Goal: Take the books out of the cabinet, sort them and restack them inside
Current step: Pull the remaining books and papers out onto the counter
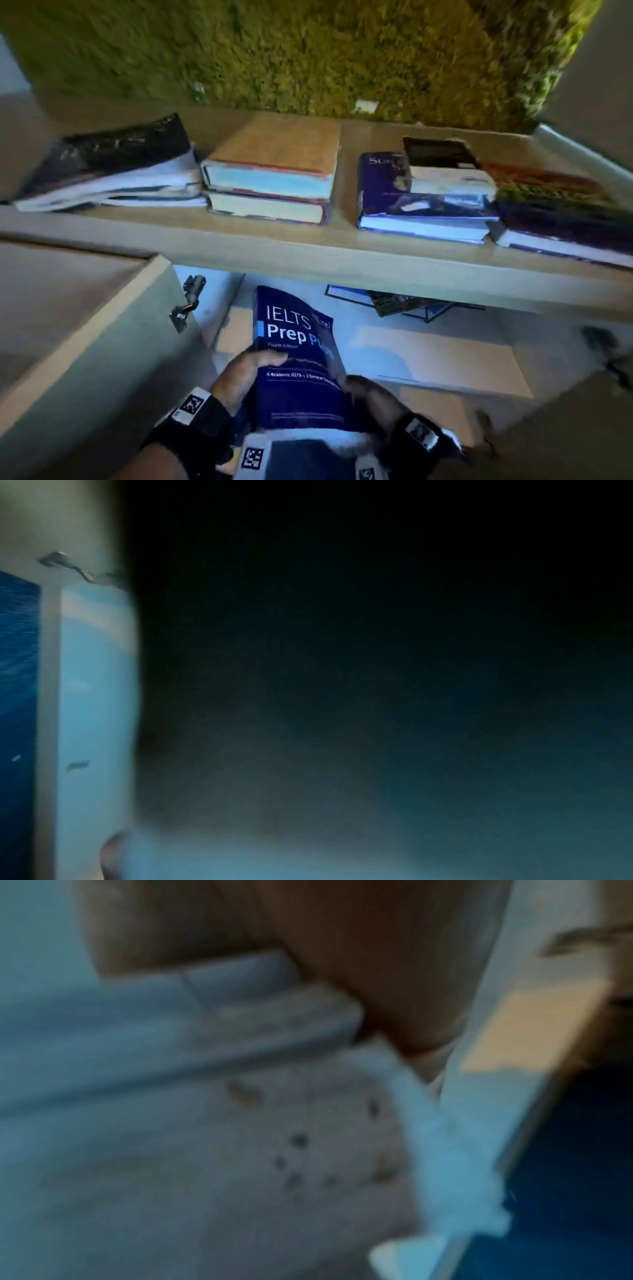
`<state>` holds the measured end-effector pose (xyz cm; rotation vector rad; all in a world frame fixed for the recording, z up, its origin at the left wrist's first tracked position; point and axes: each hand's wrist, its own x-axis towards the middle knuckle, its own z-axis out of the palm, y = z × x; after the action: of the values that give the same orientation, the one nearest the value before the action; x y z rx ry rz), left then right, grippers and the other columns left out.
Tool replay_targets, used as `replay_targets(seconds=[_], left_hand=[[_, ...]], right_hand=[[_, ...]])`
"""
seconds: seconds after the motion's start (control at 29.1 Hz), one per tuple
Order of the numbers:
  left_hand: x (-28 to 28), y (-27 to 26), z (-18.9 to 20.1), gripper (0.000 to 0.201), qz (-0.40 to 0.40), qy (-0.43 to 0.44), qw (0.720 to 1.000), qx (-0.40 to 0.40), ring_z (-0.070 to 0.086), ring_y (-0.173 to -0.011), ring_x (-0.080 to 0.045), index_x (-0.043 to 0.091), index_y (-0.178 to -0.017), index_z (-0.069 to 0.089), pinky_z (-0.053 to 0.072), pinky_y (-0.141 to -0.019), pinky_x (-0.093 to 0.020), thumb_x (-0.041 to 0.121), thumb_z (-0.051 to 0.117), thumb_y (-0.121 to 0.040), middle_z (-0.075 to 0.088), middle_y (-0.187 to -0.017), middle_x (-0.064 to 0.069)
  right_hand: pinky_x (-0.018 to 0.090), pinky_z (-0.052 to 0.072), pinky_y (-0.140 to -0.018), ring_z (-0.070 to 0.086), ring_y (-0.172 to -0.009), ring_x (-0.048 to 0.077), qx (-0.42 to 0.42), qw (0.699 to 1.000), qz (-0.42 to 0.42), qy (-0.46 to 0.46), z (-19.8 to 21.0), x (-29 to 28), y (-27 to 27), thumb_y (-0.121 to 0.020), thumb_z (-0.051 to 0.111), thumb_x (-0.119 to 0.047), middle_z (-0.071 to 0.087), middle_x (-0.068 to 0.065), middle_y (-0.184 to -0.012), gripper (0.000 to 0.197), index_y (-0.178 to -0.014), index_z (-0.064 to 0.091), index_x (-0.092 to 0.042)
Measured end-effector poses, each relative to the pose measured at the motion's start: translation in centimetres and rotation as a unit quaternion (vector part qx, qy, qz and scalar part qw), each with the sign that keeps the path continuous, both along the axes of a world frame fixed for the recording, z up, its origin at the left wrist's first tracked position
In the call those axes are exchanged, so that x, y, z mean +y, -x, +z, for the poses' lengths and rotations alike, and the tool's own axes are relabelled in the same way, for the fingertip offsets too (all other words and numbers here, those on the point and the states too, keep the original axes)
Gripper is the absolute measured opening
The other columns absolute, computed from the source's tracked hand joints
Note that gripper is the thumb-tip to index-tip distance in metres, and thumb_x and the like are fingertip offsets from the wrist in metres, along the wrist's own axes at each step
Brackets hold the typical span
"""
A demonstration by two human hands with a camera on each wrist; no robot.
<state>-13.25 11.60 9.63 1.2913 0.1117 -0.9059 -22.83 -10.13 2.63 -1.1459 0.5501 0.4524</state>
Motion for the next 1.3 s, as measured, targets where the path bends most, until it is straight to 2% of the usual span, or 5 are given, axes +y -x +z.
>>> replay_targets(seconds=[0.21, 0.34, 0.48, 0.82, 1.3], left_hand=[[3.5, 9.0, 13.1, 0.037, 0.015, -0.008, 0.998, 0.054, 0.068, -0.099, -0.048, -0.001, -0.115, 0.071, 0.056, -0.086, -0.05, 0.016, 0.069, -0.083, 0.068, -0.115, -0.034], [5.6, 13.6, 21.1, 0.049, 0.029, 0.008, 0.997, 0.072, 0.068, -0.094, -0.041, -0.004, -0.122, 0.068, 0.058, -0.081, -0.041, 0.024, 0.07, -0.082, 0.064, -0.123, -0.034], [7.4, 14.7, 28.0, 0.043, 0.011, 0.027, 0.999, 0.022, 0.072, -0.09, -0.038, -0.002, -0.121, 0.069, 0.059, -0.079, -0.04, 0.025, 0.063, -0.088, 0.066, -0.122, -0.031], [12.7, 2.4, 38.2, 0.031, 0.023, -0.078, 0.985, -0.154, 0.07, -0.101, -0.037, 0.008, -0.122, 0.067, 0.05, -0.103, -0.055, 0.015, 0.066, -0.091, 0.071, -0.119, -0.023], [19.2, -23.8, 35.5, 0.049, 0.087, -0.091, 0.979, -0.162, 0.075, -0.074, -0.035, 0.003, -0.119, 0.065, 0.061, -0.06, -0.038, 0.004, 0.075, -0.071, 0.075, -0.099, -0.024]], right_hand=[[0.059, 0.038, -0.114, 0.043, -0.137, 0.052, -0.043, 0.979, -0.082, -0.18, 12.1, 3.6, 9.4, -0.098, 0.059, -0.039, 0.046, 0.034, -0.146, 0.062, -0.144, 0.049, 0.001], [0.054, 0.058, -0.087, 0.07, -0.102, 0.044, -0.115, 0.969, -0.081, -0.201, 20.6, 4.6, 14.3, -0.064, 0.093, -0.024, 0.064, 0.035, -0.122, 0.074, -0.125, 0.065, 0.007], [0.05, 0.059, -0.082, 0.071, -0.099, 0.042, -0.178, 0.967, -0.088, -0.161, 28.2, 4.6, 14.3, -0.081, 0.071, -0.01, 0.061, 0.034, -0.127, 0.06, -0.136, 0.053, 0.008], [0.07, 0.051, -0.089, 0.062, -0.117, 0.051, -0.243, 0.962, -0.089, -0.084, 38.6, 9.0, 2.0, -0.09, 0.066, -0.005, 0.066, 0.024, -0.129, 0.061, -0.144, 0.045, -0.025], [0.052, 0.057, -0.093, 0.069, -0.108, 0.037, -0.216, 0.972, -0.057, 0.072, 38.8, 16.5, -28.6, -0.088, 0.061, 0.008, 0.072, 0.013, -0.119, 0.051, -0.132, 0.059, -0.018]])
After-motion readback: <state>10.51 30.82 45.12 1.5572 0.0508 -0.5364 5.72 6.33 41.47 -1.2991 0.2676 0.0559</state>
